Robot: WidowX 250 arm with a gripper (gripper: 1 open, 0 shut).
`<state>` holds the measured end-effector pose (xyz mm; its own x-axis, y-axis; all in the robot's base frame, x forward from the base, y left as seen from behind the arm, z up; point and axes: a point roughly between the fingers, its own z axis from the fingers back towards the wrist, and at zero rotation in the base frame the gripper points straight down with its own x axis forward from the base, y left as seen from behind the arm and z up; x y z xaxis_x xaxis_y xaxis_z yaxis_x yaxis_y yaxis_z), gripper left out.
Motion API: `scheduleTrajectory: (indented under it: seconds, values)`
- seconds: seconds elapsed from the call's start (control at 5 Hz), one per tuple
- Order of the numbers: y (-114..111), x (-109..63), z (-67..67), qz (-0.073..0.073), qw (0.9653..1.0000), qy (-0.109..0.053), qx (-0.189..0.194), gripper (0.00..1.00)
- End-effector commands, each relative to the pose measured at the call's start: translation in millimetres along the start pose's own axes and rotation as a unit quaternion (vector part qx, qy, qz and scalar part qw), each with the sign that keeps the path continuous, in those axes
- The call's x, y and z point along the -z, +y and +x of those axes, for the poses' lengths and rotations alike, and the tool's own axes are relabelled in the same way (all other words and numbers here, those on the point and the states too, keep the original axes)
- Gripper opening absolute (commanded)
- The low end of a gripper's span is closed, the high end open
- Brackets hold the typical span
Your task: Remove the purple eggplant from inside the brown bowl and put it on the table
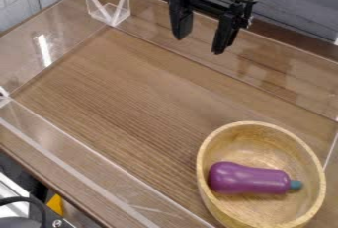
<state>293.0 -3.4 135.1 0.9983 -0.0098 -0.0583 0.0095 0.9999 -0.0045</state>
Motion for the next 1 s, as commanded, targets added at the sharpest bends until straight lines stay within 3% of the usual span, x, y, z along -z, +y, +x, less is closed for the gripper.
scheduleTrajectory:
  seconds: [0.0,0.4,0.8]
  values:
    - [4,5.5,8.5,0.006,0.9998,-0.010,-0.016,1.00]
    - [26,-3.9,19.5,0.023,0.9976,-0.052,-0.040,1.00]
    - [20,-3.1,22.0,0.026,0.9954,-0.091,-0.016,1.00]
